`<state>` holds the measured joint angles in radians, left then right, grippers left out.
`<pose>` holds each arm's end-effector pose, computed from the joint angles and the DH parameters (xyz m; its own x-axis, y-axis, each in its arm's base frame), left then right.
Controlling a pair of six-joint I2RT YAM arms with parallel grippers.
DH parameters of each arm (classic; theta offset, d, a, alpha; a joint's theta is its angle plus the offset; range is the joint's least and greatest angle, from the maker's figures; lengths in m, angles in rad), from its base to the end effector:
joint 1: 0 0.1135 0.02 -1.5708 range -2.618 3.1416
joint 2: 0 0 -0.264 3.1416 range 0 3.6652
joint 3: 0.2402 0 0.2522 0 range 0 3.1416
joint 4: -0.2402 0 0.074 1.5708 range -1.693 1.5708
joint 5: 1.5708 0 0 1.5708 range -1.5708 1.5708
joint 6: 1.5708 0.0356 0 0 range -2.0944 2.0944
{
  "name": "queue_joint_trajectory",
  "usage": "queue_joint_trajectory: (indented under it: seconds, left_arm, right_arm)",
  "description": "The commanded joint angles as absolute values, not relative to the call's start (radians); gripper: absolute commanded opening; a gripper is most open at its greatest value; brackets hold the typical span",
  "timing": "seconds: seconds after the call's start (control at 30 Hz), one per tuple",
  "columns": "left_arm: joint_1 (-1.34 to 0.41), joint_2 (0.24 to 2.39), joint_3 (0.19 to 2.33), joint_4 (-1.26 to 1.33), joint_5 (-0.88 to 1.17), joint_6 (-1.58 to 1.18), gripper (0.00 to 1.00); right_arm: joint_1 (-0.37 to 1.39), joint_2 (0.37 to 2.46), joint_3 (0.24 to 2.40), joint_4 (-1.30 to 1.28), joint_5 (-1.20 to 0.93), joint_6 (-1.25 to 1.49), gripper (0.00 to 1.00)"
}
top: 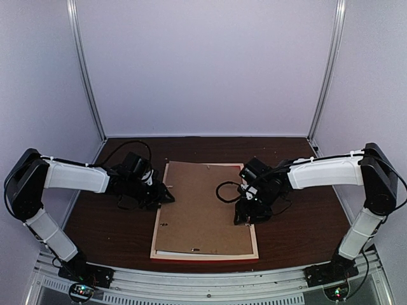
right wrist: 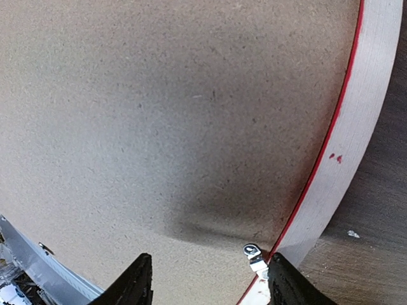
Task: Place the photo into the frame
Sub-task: Press the fastener onto the backboard.
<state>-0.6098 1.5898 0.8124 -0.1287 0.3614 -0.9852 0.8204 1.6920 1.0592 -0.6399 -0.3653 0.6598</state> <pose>0.2452 -0.1866 0.1639 -0.9521 -0.2858 -0.1090 -0.1428 0.7304 -0.6679 0.2065 0.2401 0.1766 -0.9776 -0.2090 -0.0228 -0.1967 0.8712 0.4498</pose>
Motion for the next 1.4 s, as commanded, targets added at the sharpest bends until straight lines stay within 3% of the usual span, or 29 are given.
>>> queue_joint_trajectory:
  seconds: [0.0, 0.37, 0.8, 1.37]
  left_arm:
    - [-0.615, 1.599, 0.839, -0.063, 0.377, -0.974, 0.47]
    - [-0.617, 1.601, 0.84, -0.063, 0.375, -0.974, 0.47]
    - [-0.617, 1.597, 0.841, -0.066, 0.376, -0.97, 0.47]
    - [-0.617, 1.605, 0.85, -0.078, 0.382, -0.966, 0.47]
  right_arm:
    - [0.836, 1.665, 1.036, -0.619, -0.392, 0.686, 0.61]
    - [0.838, 1.653, 1.012, -0.559, -0.446, 0.725, 0.6]
    - [0.755, 1.624, 1.173, -0.623, -0.285, 0.583, 0.65]
    - [0.574, 1.928, 1.488, -0.596, -0.276, 0.364, 0.73]
